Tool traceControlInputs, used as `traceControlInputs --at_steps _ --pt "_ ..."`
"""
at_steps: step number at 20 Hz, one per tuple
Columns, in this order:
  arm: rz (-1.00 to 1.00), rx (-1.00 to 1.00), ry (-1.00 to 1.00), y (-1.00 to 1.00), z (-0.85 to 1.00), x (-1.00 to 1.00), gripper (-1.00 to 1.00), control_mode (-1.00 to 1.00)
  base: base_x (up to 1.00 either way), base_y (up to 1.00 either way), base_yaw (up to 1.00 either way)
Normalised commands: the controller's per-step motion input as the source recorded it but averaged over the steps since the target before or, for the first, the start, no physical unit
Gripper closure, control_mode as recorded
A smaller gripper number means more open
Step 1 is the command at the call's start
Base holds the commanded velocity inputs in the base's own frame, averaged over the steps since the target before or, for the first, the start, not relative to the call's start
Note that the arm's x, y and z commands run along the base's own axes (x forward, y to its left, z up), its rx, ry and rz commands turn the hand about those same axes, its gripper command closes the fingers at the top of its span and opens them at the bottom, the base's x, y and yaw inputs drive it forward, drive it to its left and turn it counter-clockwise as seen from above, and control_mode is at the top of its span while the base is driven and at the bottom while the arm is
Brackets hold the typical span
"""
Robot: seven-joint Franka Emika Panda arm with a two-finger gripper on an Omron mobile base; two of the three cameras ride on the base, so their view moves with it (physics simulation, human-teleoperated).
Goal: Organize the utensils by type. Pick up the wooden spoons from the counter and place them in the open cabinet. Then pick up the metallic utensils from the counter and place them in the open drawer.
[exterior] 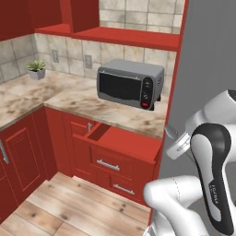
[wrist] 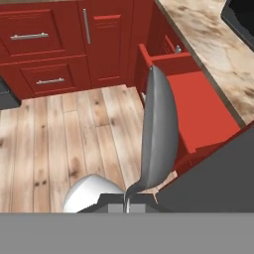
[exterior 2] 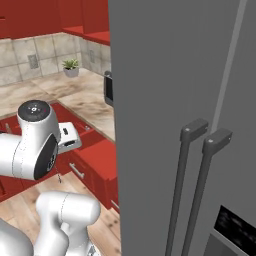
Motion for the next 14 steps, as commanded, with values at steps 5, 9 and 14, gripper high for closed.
traceControlInputs --at_steps 5,9,14 --pt "0.00 0.00 0.00 0.00 0.00 0.00 1.00 1.00 0.23 -0.03 0.15" --pt "0.00 0.00 0.00 0.00 0.00 0.00 1.00 1.00 0.00 0.00 0.00" --pt "0.00 0.00 0.00 0.00 0.00 0.00 1.00 1.00 0.00 0.00 0.00"
